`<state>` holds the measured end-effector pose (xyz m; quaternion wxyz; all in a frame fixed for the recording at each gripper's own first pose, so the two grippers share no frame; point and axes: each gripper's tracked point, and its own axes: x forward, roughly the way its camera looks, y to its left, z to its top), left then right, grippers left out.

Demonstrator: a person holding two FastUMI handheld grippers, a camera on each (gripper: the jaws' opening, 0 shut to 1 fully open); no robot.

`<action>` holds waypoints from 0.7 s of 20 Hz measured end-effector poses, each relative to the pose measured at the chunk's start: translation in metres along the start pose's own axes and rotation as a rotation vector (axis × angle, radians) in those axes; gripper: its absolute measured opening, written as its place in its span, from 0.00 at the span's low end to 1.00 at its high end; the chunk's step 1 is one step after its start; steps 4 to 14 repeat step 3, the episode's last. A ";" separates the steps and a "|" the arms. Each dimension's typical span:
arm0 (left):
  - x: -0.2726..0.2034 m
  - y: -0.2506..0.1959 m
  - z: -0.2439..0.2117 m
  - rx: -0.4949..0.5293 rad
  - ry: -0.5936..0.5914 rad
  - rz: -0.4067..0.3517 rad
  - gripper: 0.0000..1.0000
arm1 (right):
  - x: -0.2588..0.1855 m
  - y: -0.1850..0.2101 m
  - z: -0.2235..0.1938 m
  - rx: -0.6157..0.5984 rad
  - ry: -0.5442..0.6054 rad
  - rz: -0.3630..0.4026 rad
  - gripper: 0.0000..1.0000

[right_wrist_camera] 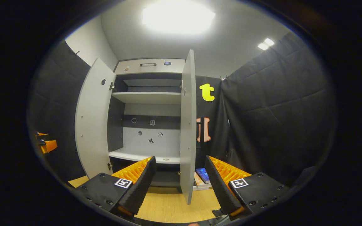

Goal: Open the right door of the double-door shoe cabinet with the right hand, and open the left door with the left hand.

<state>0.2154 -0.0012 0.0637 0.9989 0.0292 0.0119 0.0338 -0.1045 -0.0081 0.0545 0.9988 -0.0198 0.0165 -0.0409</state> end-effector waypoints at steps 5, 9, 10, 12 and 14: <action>-0.001 -0.001 0.001 0.009 -0.003 -0.001 0.88 | -0.001 0.000 0.002 0.003 -0.006 -0.001 0.97; -0.001 -0.001 0.001 0.009 -0.003 -0.001 0.88 | -0.001 0.000 0.002 0.003 -0.006 -0.001 0.97; -0.001 -0.001 0.001 0.009 -0.003 -0.001 0.88 | -0.001 0.000 0.002 0.003 -0.006 -0.001 0.97; -0.001 -0.001 0.001 0.009 -0.003 -0.001 0.88 | -0.001 0.000 0.002 0.003 -0.006 -0.001 0.97; -0.001 -0.001 0.001 0.009 -0.003 -0.001 0.88 | -0.001 0.000 0.002 0.003 -0.006 -0.001 0.97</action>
